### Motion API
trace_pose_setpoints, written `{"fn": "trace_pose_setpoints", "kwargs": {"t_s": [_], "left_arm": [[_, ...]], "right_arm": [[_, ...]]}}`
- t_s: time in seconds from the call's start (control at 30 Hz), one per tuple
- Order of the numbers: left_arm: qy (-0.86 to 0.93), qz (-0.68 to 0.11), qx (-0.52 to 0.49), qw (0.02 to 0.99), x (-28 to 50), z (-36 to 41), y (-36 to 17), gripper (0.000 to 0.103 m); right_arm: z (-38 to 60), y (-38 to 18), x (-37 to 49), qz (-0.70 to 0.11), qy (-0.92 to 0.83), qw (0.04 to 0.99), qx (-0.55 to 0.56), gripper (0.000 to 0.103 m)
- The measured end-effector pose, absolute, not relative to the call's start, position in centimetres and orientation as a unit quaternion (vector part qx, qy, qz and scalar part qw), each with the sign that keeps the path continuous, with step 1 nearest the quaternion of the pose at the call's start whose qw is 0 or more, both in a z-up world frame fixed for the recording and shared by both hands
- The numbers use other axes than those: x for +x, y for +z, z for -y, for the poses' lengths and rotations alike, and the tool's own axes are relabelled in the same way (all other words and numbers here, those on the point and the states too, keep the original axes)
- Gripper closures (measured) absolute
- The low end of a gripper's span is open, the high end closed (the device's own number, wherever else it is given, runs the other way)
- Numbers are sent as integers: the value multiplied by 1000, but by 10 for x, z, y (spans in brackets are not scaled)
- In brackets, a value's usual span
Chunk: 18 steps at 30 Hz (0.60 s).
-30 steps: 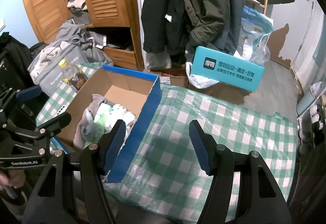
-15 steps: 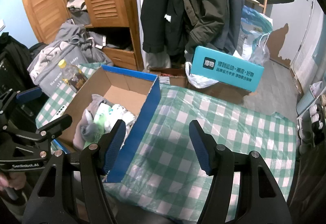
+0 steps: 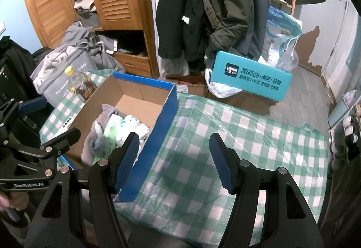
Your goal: Organize soft objects
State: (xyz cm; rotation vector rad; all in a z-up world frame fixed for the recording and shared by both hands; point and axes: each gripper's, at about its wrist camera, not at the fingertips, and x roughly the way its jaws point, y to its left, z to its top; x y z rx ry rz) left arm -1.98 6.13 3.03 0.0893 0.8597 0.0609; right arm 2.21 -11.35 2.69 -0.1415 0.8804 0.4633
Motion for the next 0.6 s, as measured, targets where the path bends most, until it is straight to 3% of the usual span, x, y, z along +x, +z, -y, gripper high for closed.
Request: {"fn": "trace_pose_setpoints", "kwargs": {"t_s": [0.6], "left_arm": [[28, -417, 45, 907, -19, -60, 31, 2]], "right_arm": [[114, 27, 22, -421, 222, 877, -67, 39]]}}
